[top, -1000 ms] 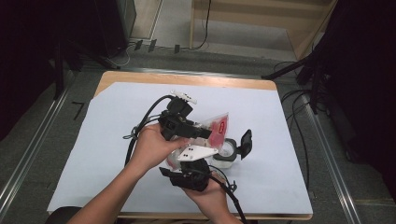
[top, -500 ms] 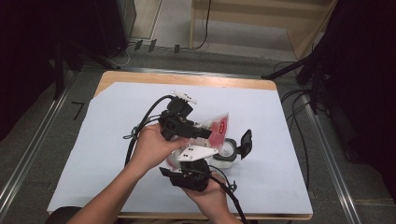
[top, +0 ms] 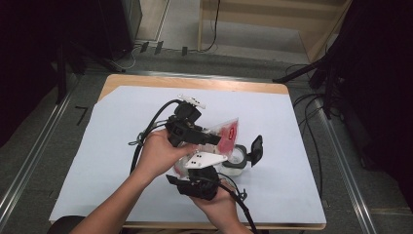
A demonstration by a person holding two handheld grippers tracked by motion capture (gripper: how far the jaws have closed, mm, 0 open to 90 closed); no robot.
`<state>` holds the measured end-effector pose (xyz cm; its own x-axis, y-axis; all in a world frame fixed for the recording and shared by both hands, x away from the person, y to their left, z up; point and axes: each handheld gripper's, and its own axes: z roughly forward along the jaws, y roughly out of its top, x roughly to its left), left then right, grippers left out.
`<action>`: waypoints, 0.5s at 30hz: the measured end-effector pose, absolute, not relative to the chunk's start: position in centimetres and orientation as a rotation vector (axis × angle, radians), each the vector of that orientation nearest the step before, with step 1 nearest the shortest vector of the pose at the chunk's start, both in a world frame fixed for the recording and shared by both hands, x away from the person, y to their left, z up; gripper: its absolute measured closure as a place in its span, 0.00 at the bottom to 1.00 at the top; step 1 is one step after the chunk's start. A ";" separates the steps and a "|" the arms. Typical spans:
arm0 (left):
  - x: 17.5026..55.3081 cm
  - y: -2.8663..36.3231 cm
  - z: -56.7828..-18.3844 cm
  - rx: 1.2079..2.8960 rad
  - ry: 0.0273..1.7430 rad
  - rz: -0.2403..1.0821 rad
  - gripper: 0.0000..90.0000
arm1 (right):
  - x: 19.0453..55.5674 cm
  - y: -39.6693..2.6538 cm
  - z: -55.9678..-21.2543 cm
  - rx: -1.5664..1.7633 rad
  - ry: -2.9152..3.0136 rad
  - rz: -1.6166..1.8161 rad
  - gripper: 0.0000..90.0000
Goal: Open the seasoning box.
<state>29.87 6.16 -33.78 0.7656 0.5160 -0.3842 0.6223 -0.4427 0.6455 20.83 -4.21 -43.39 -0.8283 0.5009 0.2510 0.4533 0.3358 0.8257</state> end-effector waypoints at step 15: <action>29.8 6.2 -33.7 2.140 0.847 -0.164 0.78 | 20.8 -4.2 -43.4 0.902 2.530 1.537 0.70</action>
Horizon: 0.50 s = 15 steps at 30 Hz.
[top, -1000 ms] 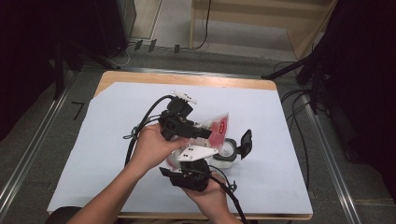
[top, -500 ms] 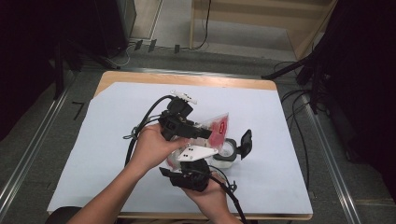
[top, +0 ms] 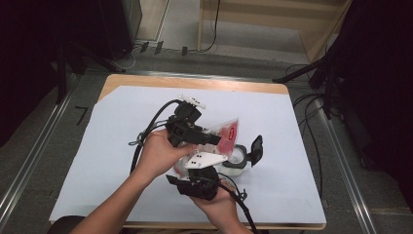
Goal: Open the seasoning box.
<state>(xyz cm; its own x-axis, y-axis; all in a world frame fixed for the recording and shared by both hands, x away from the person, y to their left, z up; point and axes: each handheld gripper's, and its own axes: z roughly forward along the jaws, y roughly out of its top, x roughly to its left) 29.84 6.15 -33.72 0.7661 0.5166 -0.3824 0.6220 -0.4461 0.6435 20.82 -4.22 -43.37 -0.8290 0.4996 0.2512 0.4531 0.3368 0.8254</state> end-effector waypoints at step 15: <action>29.8 6.1 -33.7 2.135 0.850 -0.168 0.78 | 20.8 -4.3 -43.3 0.902 2.526 1.543 0.70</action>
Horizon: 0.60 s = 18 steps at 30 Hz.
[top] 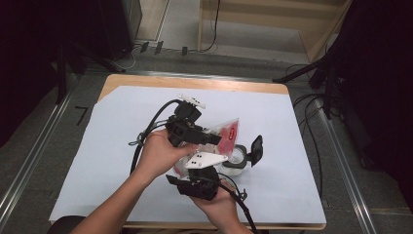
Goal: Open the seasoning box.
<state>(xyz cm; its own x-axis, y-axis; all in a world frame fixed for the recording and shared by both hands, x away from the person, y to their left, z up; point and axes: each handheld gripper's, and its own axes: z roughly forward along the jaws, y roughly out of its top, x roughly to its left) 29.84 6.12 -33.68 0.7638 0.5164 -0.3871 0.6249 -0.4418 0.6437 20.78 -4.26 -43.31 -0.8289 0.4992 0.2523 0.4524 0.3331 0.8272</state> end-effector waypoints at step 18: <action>29.9 6.2 -33.7 2.127 0.859 -0.167 0.78 | 20.8 -4.2 -43.3 0.903 2.528 1.538 0.70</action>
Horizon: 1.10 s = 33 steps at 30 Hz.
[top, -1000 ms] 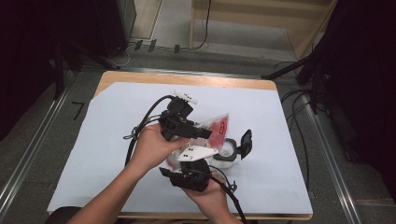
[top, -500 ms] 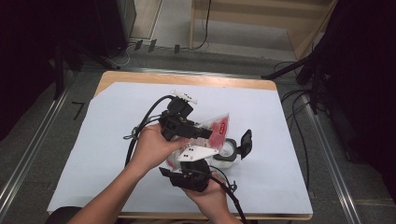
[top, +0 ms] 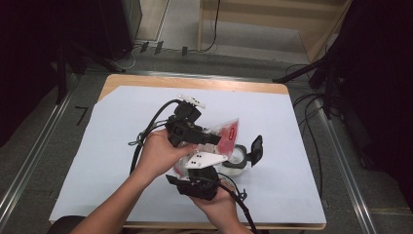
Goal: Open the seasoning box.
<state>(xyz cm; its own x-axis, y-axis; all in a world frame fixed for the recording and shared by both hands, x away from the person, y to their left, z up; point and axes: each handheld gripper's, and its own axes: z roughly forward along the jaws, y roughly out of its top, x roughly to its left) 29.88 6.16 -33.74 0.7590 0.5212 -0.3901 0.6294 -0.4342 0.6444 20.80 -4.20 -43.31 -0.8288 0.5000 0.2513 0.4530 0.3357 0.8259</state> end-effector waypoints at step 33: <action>29.8 6.2 -33.7 2.134 0.858 -0.162 0.78 | 20.7 -4.1 -43.3 0.901 2.525 1.537 0.70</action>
